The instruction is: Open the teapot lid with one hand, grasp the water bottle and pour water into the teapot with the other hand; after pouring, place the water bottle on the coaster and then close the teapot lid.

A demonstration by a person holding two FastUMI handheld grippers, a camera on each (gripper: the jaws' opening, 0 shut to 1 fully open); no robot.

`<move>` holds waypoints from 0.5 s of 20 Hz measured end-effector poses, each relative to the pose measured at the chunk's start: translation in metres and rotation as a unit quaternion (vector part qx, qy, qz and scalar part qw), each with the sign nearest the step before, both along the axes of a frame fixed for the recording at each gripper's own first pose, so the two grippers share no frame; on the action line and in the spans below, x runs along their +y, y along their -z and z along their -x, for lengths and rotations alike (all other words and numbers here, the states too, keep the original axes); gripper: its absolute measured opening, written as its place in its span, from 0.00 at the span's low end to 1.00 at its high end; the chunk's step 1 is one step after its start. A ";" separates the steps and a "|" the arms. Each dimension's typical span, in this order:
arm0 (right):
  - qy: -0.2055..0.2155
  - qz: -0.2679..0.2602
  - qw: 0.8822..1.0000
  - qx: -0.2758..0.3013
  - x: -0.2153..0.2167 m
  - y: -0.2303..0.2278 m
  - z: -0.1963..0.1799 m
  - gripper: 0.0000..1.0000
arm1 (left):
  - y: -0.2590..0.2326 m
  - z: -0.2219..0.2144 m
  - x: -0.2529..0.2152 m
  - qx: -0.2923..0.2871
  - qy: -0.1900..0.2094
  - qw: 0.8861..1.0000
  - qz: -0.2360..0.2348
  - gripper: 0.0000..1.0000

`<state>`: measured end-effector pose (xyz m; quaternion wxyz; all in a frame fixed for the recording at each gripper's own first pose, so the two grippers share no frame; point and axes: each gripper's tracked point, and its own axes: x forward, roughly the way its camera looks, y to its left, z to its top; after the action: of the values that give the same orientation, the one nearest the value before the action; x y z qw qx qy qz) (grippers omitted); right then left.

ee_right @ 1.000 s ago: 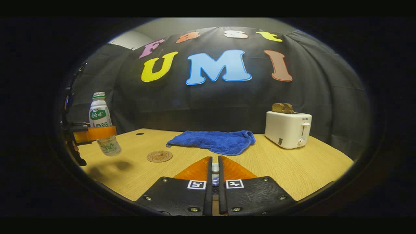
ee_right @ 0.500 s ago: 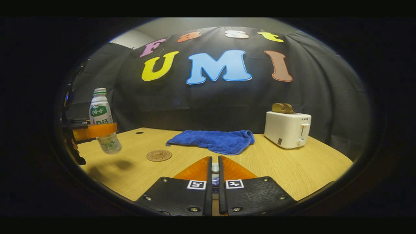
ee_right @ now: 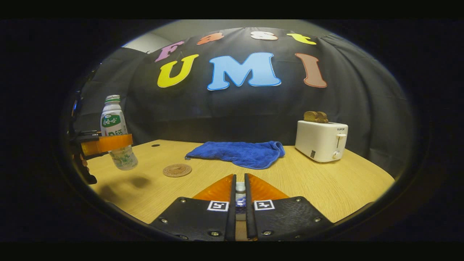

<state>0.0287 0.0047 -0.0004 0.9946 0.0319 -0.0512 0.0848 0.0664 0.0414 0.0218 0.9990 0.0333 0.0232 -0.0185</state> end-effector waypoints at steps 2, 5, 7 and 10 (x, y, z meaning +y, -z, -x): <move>0.004 0.003 1.000 -0.001 -0.003 -0.001 0.001 0.00 | 0.001 -0.003 -0.001 0.000 0.000 1.000 0.001 0.71; 0.003 -0.001 1.000 -0.005 -0.004 -0.003 0.004 0.50 | 0.002 -0.009 -0.004 0.001 0.000 1.000 0.003 0.72; 0.003 -0.004 1.000 -0.010 -0.005 -0.005 0.007 0.54 | 0.001 -0.014 -0.006 0.000 0.001 1.000 0.004 0.72; 0.010 -0.007 1.000 -0.029 -0.009 -0.014 0.012 0.76 | -0.003 -0.027 -0.008 0.000 0.003 1.000 0.007 0.77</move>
<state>0.0170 -0.0047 0.0134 0.9932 0.0359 -0.0805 0.0755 0.0932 0.0338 0.0245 0.9992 0.0263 0.0227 -0.0213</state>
